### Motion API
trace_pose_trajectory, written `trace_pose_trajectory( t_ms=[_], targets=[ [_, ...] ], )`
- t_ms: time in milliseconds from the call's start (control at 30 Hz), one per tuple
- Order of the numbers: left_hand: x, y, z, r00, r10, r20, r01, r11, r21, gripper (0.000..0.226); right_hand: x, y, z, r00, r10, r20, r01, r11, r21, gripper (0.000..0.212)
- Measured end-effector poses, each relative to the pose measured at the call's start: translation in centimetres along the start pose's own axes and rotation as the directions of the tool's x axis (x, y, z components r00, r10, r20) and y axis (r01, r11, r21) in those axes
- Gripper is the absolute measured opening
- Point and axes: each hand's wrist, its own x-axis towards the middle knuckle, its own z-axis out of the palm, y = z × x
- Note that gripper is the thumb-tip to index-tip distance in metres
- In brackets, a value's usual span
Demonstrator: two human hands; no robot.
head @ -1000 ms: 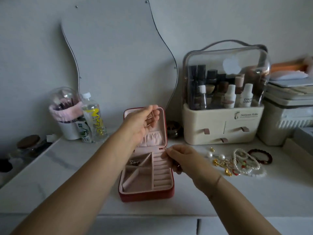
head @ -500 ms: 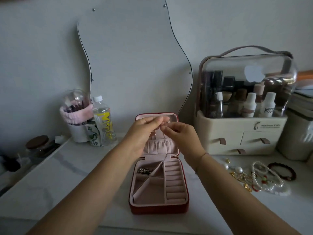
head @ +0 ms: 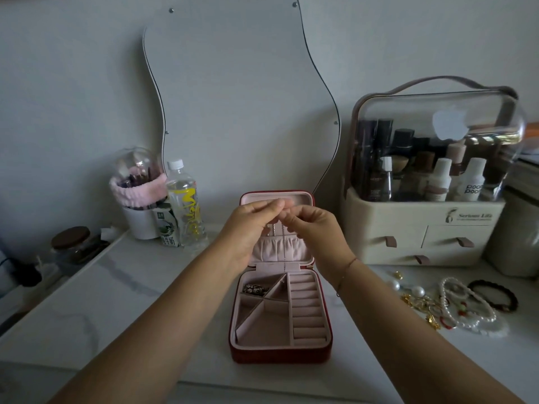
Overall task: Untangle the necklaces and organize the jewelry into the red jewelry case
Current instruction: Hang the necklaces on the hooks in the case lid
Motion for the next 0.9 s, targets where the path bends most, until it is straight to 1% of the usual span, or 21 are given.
trace_pose_trajectory(
  t_ms=[67, 233, 333, 467, 500, 567, 633, 667, 733, 767, 833, 900],
  targets=[
    [0.0, 0.0, 0.1, 1.0, 0.0, 0.004, 0.0, 1.0, -0.004, 0.02, 0.0, 0.0, 0.0, 1.0, -0.006, -0.013, 0.006, 1.0, 0.005, 0.018],
    [0.3, -0.3, -0.3, 0.999, -0.002, -0.043, 0.0, 0.999, -0.046, 0.018, 0.2, 0.6, -0.5, 0.998, 0.018, -0.061, -0.018, 1.0, 0.009, 0.011],
    [0.4, -0.8, -0.6, 0.999, -0.004, -0.049, 0.0, 0.998, -0.07, 0.018, 0.4, 0.8, -0.7, 0.996, 0.026, -0.084, -0.024, 1.0, 0.019, 0.01],
    [0.6, -1.4, -1.0, 0.998, 0.002, -0.06, -0.008, 0.996, -0.087, 0.018, 0.7, 1.0, -1.1, 0.994, 0.053, -0.093, -0.055, 0.998, -0.019, 0.011],
    [0.6, -1.4, -1.1, 0.997, -0.004, -0.071, -0.004, 0.995, -0.103, 0.018, 0.9, 1.0, -1.2, 0.992, 0.081, -0.098, -0.081, 0.997, 0.004, 0.012],
    [0.7, -1.3, -1.3, 0.994, -0.041, -0.1, 0.026, 0.989, -0.145, 0.018, 1.4, 1.0, -1.4, 0.979, 0.178, -0.096, -0.162, 0.975, 0.151, 0.019],
    [1.0, -1.1, -1.7, 0.986, -0.117, -0.116, 0.089, 0.971, -0.222, 0.019, 1.9, 0.8, -1.7, 0.953, 0.294, -0.071, -0.263, 0.922, 0.283, 0.022],
    [1.2, -1.0, -1.9, 0.981, -0.163, -0.11, 0.127, 0.951, -0.28, 0.018, 2.2, 0.8, -1.8, 0.938, 0.342, -0.055, -0.313, 0.903, 0.294, 0.022],
    [1.6, -0.8, -2.3, 0.969, -0.234, -0.072, 0.191, 0.905, -0.381, 0.018, 2.5, 0.8, -2.2, 0.913, 0.407, -0.021, -0.392, 0.891, 0.231, 0.018],
    [1.8, -0.7, -2.5, 0.966, -0.253, -0.052, 0.212, 0.891, -0.401, 0.019, 2.6, 0.9, -2.3, 0.906, 0.423, -0.003, -0.415, 0.891, 0.182, 0.015],
    [2.2, -0.6, -2.6, 0.965, -0.26, -0.024, 0.231, 0.896, -0.378, 0.02, 2.9, 1.1, -2.5, 0.902, 0.431, 0.031, -0.432, 0.896, 0.1, 0.011],
    [2.6, -0.7, -2.7, 0.972, -0.236, -0.001, 0.222, 0.919, -0.326, 0.02, 3.1, 1.3, -2.7, 0.903, 0.426, 0.059, -0.429, 0.902, 0.05, 0.014]
  ],
)
